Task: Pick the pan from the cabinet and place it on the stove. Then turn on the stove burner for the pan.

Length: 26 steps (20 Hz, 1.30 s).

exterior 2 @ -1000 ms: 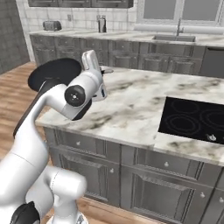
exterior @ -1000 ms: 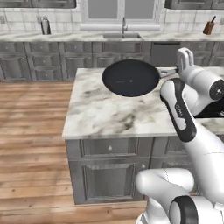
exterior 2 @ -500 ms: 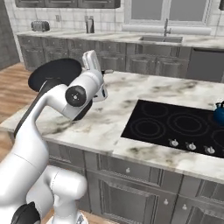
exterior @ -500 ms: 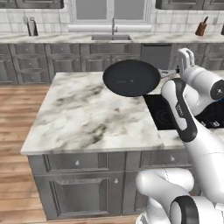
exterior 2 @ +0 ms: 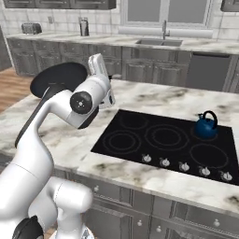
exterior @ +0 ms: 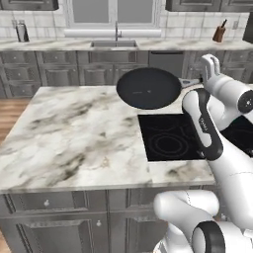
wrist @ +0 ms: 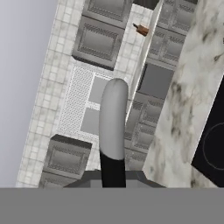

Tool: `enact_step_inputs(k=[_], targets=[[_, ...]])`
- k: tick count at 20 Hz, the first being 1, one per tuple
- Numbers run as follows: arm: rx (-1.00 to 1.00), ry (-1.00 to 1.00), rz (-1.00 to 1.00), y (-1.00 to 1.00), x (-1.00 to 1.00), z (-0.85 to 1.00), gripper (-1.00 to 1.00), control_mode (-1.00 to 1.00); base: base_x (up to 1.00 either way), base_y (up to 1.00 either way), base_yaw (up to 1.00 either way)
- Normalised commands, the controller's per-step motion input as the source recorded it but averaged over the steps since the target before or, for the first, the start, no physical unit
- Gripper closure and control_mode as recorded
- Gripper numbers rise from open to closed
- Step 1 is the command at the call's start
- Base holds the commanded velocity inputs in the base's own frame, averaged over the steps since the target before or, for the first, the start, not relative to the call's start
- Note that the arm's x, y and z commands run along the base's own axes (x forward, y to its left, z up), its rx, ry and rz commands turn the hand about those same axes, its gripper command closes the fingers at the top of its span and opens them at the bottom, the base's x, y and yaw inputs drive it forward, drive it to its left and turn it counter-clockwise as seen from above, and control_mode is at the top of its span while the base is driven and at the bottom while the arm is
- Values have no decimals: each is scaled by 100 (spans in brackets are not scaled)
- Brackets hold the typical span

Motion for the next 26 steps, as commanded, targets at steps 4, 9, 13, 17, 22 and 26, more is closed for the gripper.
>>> enact_step_inputs(k=[4,9,13,17,22,26], targets=[[0,0,0,0,0,0,100,100,36,-65,0],[0,0,0,0,0,0,100,100,27,-59,-2],[0,0,0,0,0,0,100,100,26,-46,-6],[0,0,0,0,0,0,100,100,23,-34,-17],[0,0,0,0,0,0,100,100,24,-21,-25],[0,0,0,0,0,0,100,100,31,-17,-24]])
